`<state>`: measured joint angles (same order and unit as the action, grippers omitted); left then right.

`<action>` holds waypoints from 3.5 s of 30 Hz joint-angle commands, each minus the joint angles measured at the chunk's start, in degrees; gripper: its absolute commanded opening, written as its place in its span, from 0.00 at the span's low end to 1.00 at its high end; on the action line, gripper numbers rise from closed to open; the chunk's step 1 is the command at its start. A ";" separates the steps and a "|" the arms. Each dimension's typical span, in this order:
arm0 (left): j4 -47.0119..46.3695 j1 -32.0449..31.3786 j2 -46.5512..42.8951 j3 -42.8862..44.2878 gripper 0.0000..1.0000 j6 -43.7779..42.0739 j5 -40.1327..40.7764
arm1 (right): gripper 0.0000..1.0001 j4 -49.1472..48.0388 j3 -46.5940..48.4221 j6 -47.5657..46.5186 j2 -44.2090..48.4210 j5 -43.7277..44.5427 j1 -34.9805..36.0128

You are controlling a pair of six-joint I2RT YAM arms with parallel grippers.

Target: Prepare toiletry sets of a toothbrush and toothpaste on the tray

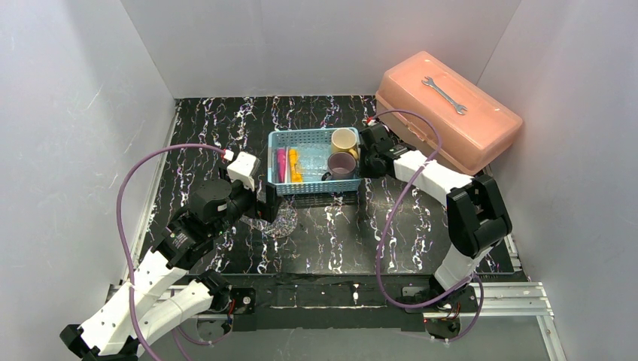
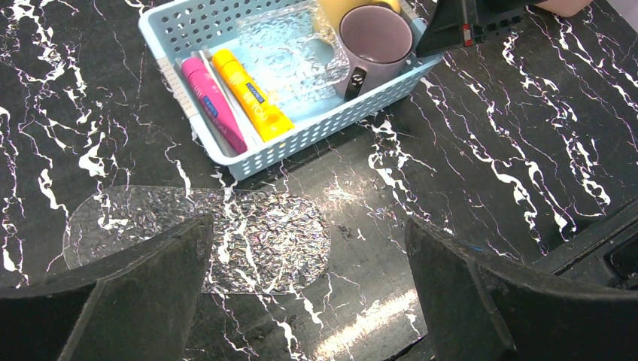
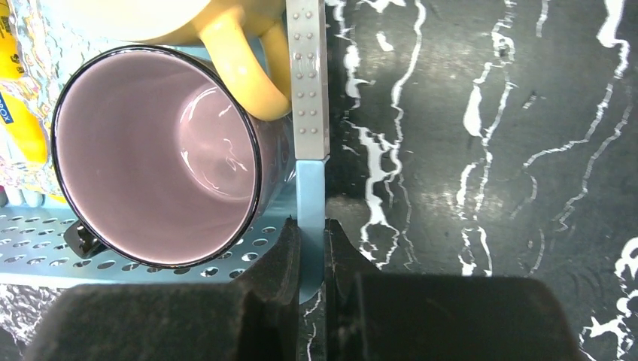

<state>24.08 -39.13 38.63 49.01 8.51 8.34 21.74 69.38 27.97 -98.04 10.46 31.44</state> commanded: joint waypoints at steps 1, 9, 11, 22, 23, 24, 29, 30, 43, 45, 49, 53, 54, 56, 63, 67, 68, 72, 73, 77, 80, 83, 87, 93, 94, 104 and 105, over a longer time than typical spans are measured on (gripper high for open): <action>0.39 -0.10 -0.40 0.82 0.98 -0.78 -0.08 | 0.01 0.65 -1.92 2.09 2.56 7.67 -3.31; 0.44 -0.10 -0.36 0.82 0.98 -0.78 -0.08 | 0.01 0.58 -1.91 0.40 2.02 5.91 -4.28; 0.39 -0.11 -0.27 0.82 0.98 -0.77 -0.08 | 0.01 0.36 -1.80 -0.40 1.90 5.16 -4.28; 0.38 -0.10 0.04 0.90 0.98 -0.69 -0.34 | 0.01 0.54 1.23 -6.43 -0.62 1.32 -4.20; 0.44 -0.15 0.08 0.91 0.98 -0.69 -0.41 | 0.01 0.24 1.38 -6.51 -0.89 0.73 -4.12; 0.45 -0.15 0.12 0.91 0.98 -0.69 -0.43 | 0.01 0.16 1.63 -6.52 -1.35 0.50 -4.06; 0.42 -0.09 0.22 0.91 0.98 -0.69 -0.36 | 0.01 0.19 3.46 -6.69 -2.94 -0.21 -3.36; 0.41 -0.10 0.22 0.91 0.98 -0.69 -0.34 | 0.01 0.34 3.80 -6.70 -3.21 0.08 -3.14; 0.54 -0.13 0.22 0.90 0.98 -0.86 -0.16 | 0.27 1.18 4.91 -4.70 -2.42 3.24 -3.05; 0.53 -0.11 0.13 0.83 0.98 -0.87 -0.08 | 0.33 1.35 5.25 -4.56 -2.42 3.40 -3.05; 0.53 -0.14 0.13 0.82 0.98 -0.87 0.08 | 0.40 2.07 6.11 -4.57 -2.28 3.75 -3.05; 0.53 -0.15 0.26 0.79 0.98 -0.95 0.36 | 0.46 2.89 6.93 -4.87 -0.75 5.03 -3.05; 0.53 -0.14 0.30 0.80 0.98 -0.95 0.43 | 0.47 3.06 7.11 -4.96 -0.29 5.21 -3.05; 0.53 -0.13 0.47 0.73 0.98 -0.87 0.54 | 0.49 3.70 7.52 -5.36 0.87 5.03 -3.05; 0.53 -0.07 1.39 0.82 0.98 -0.60 1.13 | 0.54 6.13 8.04 -6.77 6.13 3.98 -1.28; 0.86 -0.14 2.50 0.97 0.98 -0.51 2.02 | 0.59 4.90 6.82 -7.44 10.97 -1.36 4.40; 1.04 -0.13 2.82 1.07 0.98 -0.56 2.36 | 0.60 4.83 6.86 -7.63 11.72 -1.81 6.97; 1.91 -0.08 3.08 1.30 0.98 -0.77 6.82 | 0.61 -3.56 2.90 -6.18 13.20 -7.56 15.85; 1.94 -0.11 2.71 1.14 0.98 -0.66 8.33 | 0.61 -4.77 2.88 -6.17 12.07 -8.17 18.19; 2.00 -0.15 2.12 1.00 0.98 -0.22 11.92 | 0.61 -6.55 3.91 -6.26 9.31 -9.00 22.25; 2.41 -0.14 1.47 0.99 0.98 0.41 15.97 | 0.61 -8.18 4.74 -6.81 6.87 -9.67 24.75; 2.88 -0.15 0.70 0.91 0.98 1.00 20.69 | 0.61 -8.55 6.11 -7.13 3.56 -9.58 26.57; 3.24 -0.12 -0.93 0.74 0.98 1.64 25.80 | 0.61 -8.90 8.22 -7.18 -0.70 -9.93 28.30; 3.10 -0.15 -3.90 0.05 0.98 2.40 30.47 | 0.61 -8.43 11.53 -6.78 -6.82 -8.35 30.41; 3.07 -0.15 -4.25 0.03 0.98 2.39 30.66 | 0.61 -7.87 12.39 -6.85 -7.85 -8.01 30.76; 3.12 -0.14 -6.91 -0.30 0.98 2.72 32.18 | 0.62 -4.80 18.84 -6.53 -16.09 -4.71 33.11; 3.09 -0.15 -7.12 -0.32 0.98 2.75 32.66 | 0.61 -4.51 19.34 -6.45 -16.61 -4.38 33.20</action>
<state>27.11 -39.13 32.67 49.01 10.44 37.43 16.32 85.19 21.08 -112.77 4.21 64.45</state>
